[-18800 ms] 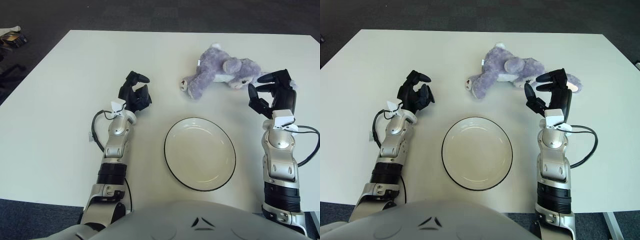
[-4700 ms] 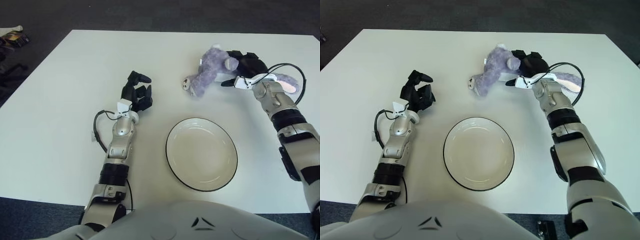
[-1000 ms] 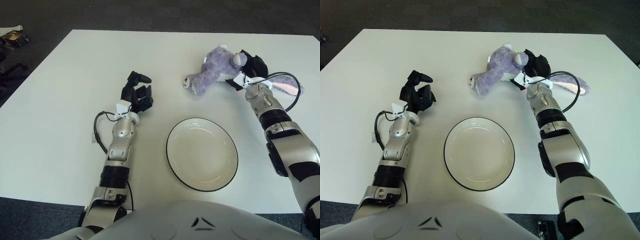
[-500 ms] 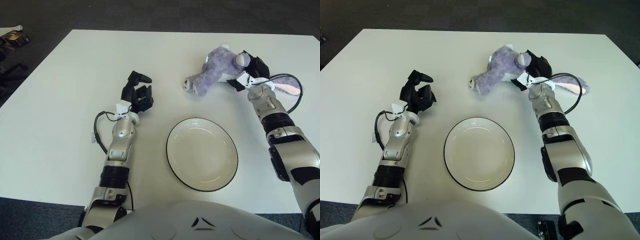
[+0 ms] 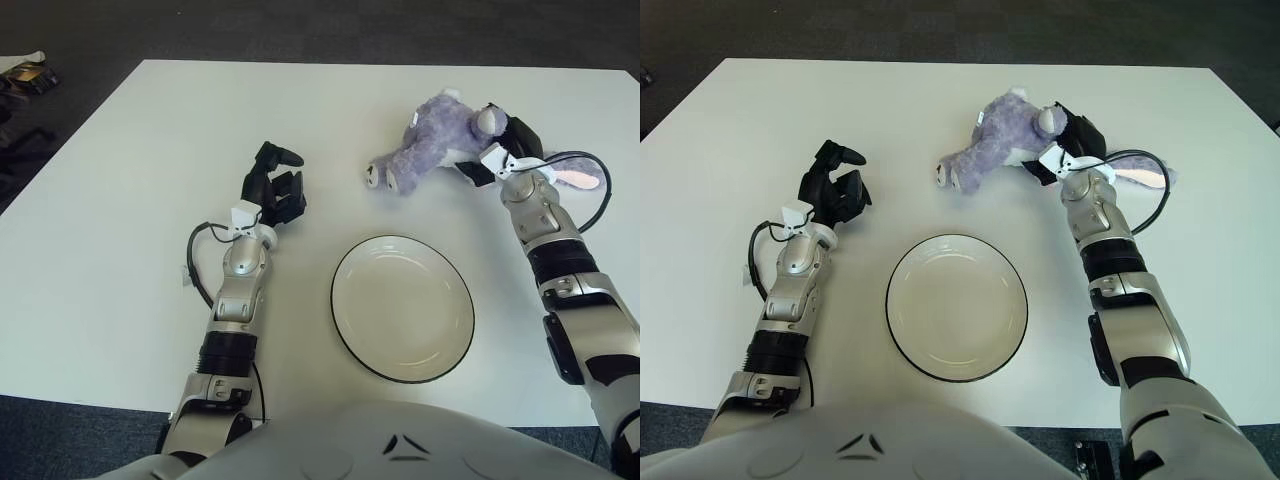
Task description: Put the doll into the plate.
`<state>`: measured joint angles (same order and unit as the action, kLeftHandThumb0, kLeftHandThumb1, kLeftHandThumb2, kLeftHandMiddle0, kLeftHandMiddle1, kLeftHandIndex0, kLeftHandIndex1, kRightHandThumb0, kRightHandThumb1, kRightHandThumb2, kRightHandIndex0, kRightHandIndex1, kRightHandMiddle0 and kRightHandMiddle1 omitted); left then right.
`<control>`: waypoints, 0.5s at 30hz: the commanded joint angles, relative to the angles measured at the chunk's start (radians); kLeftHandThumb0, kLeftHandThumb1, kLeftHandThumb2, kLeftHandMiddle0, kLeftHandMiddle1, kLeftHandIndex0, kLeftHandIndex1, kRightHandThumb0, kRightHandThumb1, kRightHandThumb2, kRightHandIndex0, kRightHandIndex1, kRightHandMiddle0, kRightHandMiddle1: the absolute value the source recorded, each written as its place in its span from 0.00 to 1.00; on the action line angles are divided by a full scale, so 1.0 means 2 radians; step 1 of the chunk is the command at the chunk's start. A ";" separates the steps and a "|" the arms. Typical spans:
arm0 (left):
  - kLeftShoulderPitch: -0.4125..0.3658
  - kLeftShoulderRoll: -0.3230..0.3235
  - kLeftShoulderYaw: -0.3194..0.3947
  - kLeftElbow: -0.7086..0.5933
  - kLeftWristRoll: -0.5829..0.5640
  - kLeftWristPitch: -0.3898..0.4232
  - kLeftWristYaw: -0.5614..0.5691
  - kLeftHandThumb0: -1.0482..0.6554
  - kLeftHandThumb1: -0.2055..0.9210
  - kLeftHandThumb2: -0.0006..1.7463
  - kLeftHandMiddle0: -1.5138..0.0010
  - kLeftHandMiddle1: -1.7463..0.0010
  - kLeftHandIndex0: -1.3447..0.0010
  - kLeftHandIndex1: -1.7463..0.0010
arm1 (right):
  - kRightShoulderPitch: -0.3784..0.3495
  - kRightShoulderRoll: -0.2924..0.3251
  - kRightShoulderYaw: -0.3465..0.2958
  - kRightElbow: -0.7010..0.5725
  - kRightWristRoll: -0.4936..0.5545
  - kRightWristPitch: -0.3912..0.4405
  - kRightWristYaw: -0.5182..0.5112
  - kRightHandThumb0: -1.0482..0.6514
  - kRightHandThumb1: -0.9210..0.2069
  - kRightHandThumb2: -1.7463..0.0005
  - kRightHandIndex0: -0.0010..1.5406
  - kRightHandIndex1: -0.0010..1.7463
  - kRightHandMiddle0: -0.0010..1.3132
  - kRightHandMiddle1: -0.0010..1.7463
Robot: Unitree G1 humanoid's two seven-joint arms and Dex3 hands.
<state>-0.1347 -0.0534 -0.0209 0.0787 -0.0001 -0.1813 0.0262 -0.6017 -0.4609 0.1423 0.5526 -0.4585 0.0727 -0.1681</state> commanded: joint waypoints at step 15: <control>0.024 -0.001 -0.001 0.022 0.002 0.003 0.000 0.39 0.78 0.49 0.37 0.00 0.74 0.00 | 0.071 -0.021 -0.026 -0.194 0.004 -0.001 0.069 0.94 0.71 0.11 0.50 1.00 0.79 1.00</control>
<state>-0.1384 -0.0524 -0.0226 0.0825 -0.0019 -0.1815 0.0206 -0.4727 -0.4694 0.1138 0.2179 -0.4603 0.0795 -0.0630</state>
